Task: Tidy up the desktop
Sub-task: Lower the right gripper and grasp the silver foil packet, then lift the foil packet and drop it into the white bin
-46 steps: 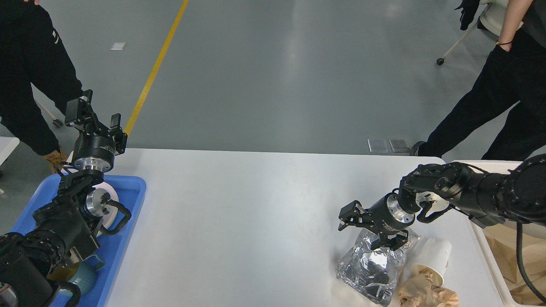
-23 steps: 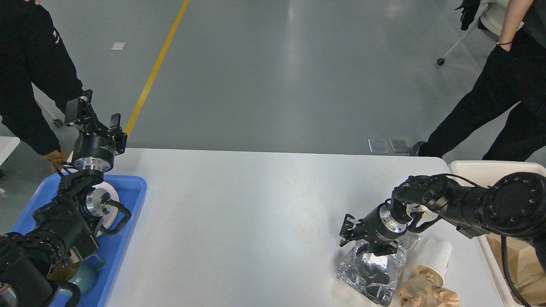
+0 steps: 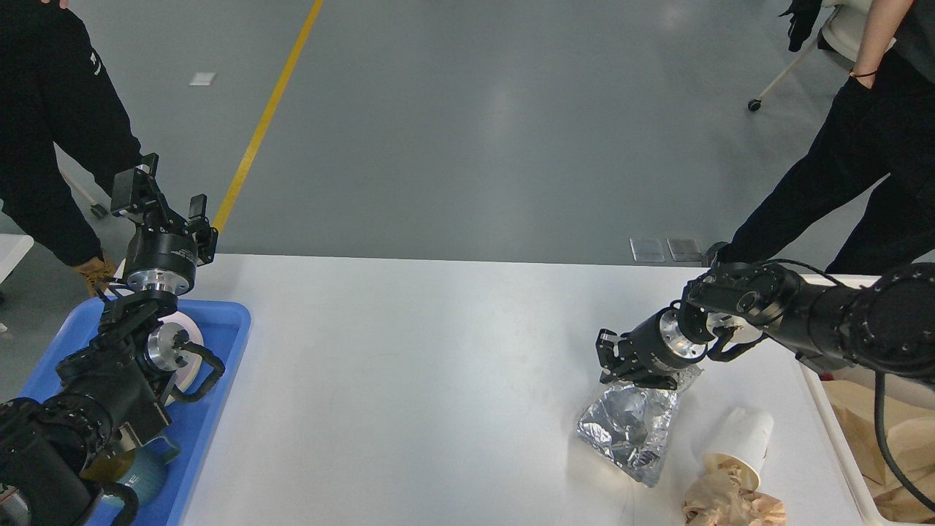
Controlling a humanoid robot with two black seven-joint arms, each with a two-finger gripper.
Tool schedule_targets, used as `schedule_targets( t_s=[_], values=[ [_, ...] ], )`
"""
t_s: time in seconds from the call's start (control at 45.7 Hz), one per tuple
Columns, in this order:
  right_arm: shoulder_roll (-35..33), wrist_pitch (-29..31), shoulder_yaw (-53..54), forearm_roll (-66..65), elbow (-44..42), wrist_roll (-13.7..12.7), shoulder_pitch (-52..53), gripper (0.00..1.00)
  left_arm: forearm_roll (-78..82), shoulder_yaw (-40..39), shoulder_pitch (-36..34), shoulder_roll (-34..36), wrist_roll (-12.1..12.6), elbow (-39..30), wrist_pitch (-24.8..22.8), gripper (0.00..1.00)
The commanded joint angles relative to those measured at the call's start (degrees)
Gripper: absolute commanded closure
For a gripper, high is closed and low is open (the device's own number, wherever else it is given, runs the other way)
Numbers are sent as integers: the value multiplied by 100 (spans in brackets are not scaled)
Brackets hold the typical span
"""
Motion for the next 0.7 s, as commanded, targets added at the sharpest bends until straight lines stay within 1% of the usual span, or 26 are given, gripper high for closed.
schedule_targets(
  t_s=[0.0, 0.175, 0.328, 0.415, 0.481, 0.59, 0.678],
  values=[
    [-429, 35, 12, -4, 437, 0, 749, 100, 2, 3, 1, 0, 0, 0, 0, 4],
    [-1325, 298, 4, -4, 956, 9, 2094, 100, 2, 3, 1, 0, 0, 0, 0, 4],
    [-1923, 649, -137, -57, 983, 0, 3201, 100, 2, 3, 1, 0, 0, 0, 0, 4],
    [-2195, 694, -146, -127, 957, 0, 3606, 100, 2, 3, 1, 0, 0, 0, 0, 4],
    [-2293, 694, -163, -241, 913, 0, 3686, 100, 2, 3, 1, 0, 0, 0, 0, 4],
    [-2416, 527, -365, -487, 772, 0, 3564, 100, 2, 3, 1, 0, 0, 0, 0, 4],
    [-2512, 98, -506, -452, 614, 0, 3090, 100, 2, 3, 1, 0, 0, 0, 0, 4]
  ],
)
